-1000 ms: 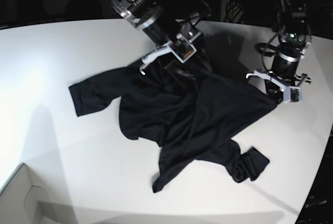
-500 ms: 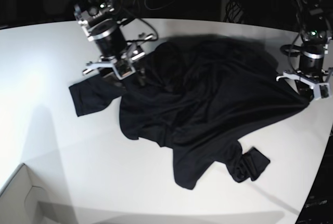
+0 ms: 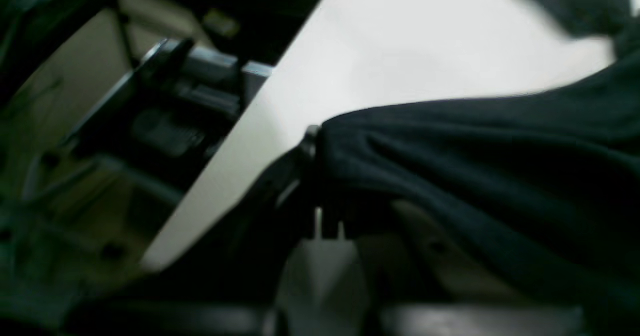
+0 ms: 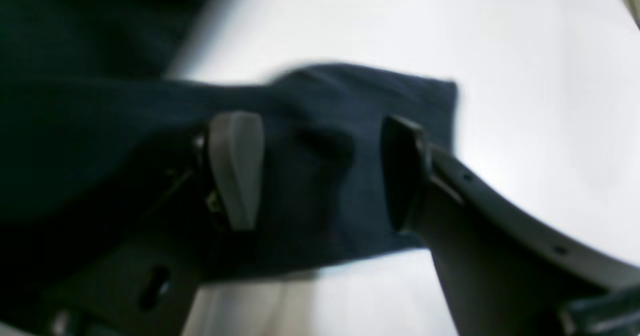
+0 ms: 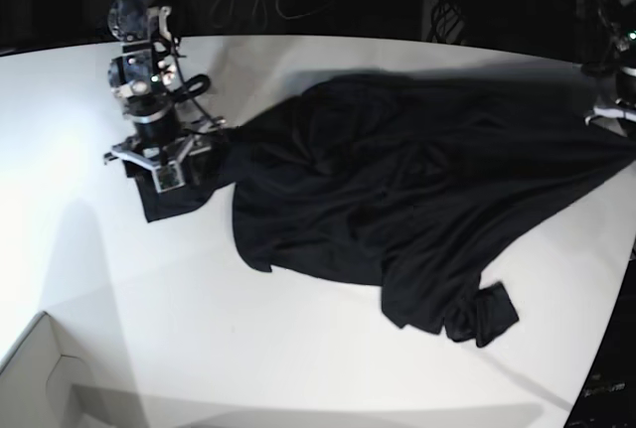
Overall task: Layout the t-shirt on the table in an organized manner, then fold the t-shirt properly
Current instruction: 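Lift and drag the shirt edge with the right gripper away from the left gripper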
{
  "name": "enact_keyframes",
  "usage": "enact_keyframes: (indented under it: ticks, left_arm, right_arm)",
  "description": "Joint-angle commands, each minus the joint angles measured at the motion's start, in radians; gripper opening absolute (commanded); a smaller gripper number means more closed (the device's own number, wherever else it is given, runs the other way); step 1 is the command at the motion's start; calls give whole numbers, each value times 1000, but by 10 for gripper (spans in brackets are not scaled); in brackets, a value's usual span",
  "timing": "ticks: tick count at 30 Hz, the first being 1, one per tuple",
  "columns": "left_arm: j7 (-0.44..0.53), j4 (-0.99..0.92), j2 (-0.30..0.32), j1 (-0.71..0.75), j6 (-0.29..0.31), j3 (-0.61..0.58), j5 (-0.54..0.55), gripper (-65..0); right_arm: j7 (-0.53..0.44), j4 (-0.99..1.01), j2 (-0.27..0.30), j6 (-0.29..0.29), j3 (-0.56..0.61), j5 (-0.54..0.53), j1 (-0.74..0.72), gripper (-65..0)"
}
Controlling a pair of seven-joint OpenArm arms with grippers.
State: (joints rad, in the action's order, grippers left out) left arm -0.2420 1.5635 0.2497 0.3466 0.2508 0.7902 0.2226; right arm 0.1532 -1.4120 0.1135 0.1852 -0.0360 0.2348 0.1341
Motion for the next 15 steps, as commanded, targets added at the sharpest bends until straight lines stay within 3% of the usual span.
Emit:
enact_keyframes:
  ticks: [1,10,15]
  left_arm:
    - [28,8,15,4,-3,15,10,-650]
    - [31,-90,15,22,-3,34,4,-650]
    - [31,-94,13,27,-3,34,4,-650]
  right_arm:
    - [-22,-2,4,-6,-21,-2,-4,-306]
    - [-20,-8,-8,-6,-210,-1,74,-310]
    - [-20,-77,-15,-6,-321,-2,190,-310]
